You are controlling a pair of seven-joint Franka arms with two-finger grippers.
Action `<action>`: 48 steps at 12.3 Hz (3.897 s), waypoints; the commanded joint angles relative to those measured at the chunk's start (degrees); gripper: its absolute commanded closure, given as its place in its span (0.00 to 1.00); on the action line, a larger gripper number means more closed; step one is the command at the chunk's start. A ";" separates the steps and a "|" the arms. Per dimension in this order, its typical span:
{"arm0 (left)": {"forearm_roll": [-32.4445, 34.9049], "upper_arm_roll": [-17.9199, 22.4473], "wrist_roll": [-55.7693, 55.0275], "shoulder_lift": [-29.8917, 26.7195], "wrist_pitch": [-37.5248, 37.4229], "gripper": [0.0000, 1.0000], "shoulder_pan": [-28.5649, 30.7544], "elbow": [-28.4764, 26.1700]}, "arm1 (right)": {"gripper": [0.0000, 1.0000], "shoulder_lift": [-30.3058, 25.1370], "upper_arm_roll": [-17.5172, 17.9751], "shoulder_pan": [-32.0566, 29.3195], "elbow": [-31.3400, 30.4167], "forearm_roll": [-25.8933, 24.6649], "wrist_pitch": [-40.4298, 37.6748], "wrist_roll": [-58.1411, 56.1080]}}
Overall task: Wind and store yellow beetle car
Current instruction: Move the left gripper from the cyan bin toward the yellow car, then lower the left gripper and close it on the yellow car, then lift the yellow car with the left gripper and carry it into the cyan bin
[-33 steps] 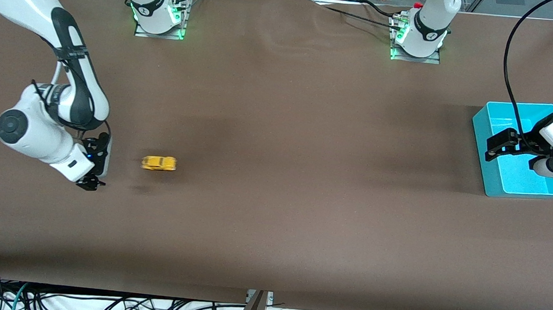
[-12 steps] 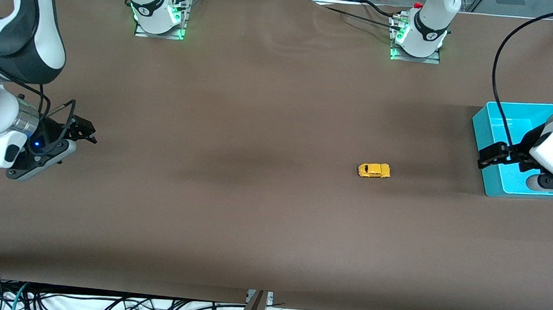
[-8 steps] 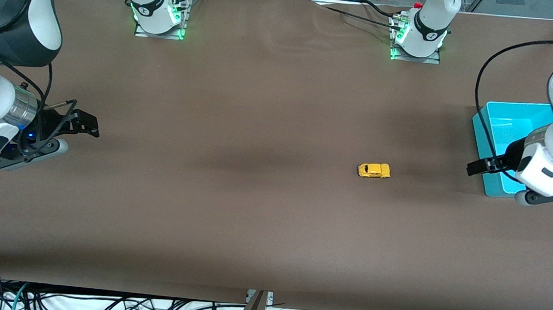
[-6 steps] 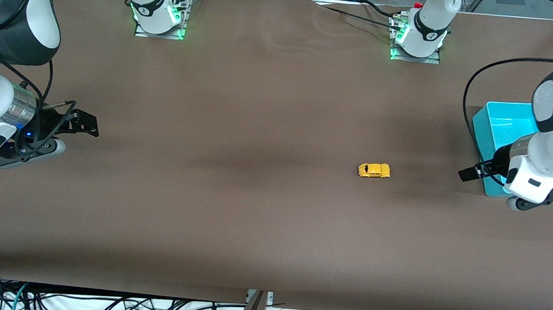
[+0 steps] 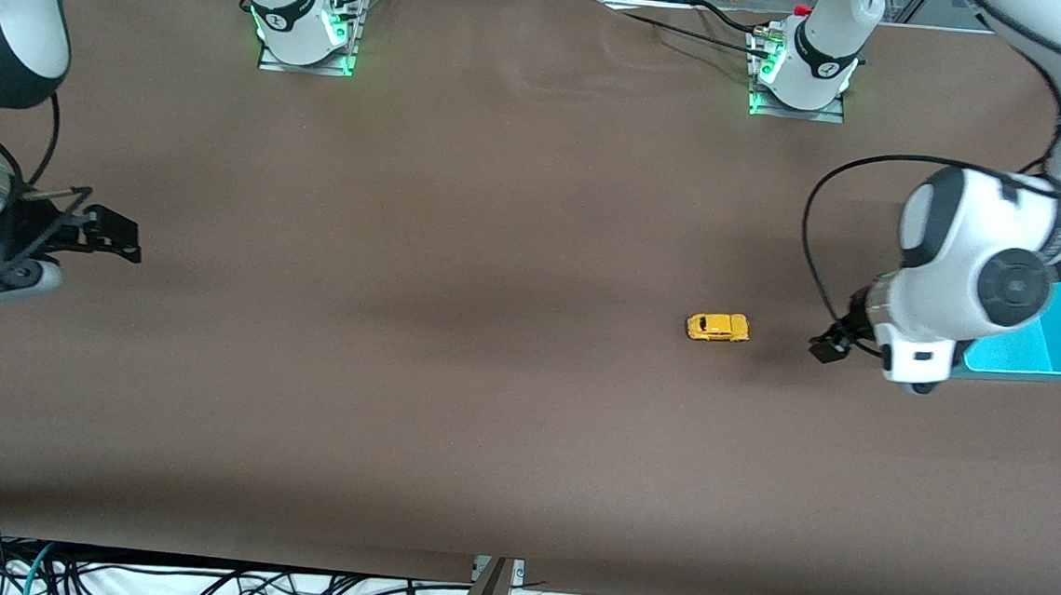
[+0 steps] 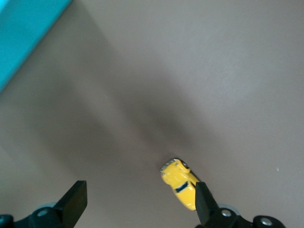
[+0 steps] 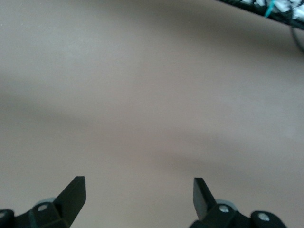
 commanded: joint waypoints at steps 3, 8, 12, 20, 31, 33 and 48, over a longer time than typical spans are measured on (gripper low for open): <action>0.48 0.52 -27.66 5.98 9.54 0.00 -4.41 -1.66 | 0.00 -1.61 -1.17 0.07 -0.25 -2.40 -0.98 1.02; 3.99 0.61 -43.24 7.67 15.87 0.00 -8.45 -6.73 | 0.00 -2.05 -1.34 -0.01 -0.16 -2.14 -4.58 4.88; 6.38 0.53 -50.12 7.41 19.23 0.03 -11.17 -10.71 | 0.00 -2.67 -1.52 -0.10 -0.69 -2.05 -4.76 4.63; 6.55 0.88 -52.86 8.90 22.31 0.43 -11.80 -10.89 | 0.00 -2.05 -1.43 -0.01 -0.69 -1.97 -3.89 4.72; 6.12 4.92 -47.43 1.44 10.65 1.00 -6.10 -5.01 | 0.00 -1.79 -1.17 0.25 -0.52 -1.97 -3.53 5.59; 5.85 4.92 -42.33 -1.37 5.37 1.00 -2.24 -3.78 | 0.00 -1.79 -0.99 1.03 -0.52 -2.66 -3.44 5.42; 12.09 4.83 -11.46 -12.37 11.10 1.00 29.75 -17.27 | 0.00 -2.23 -2.92 0.16 -0.34 -3.55 -3.53 5.42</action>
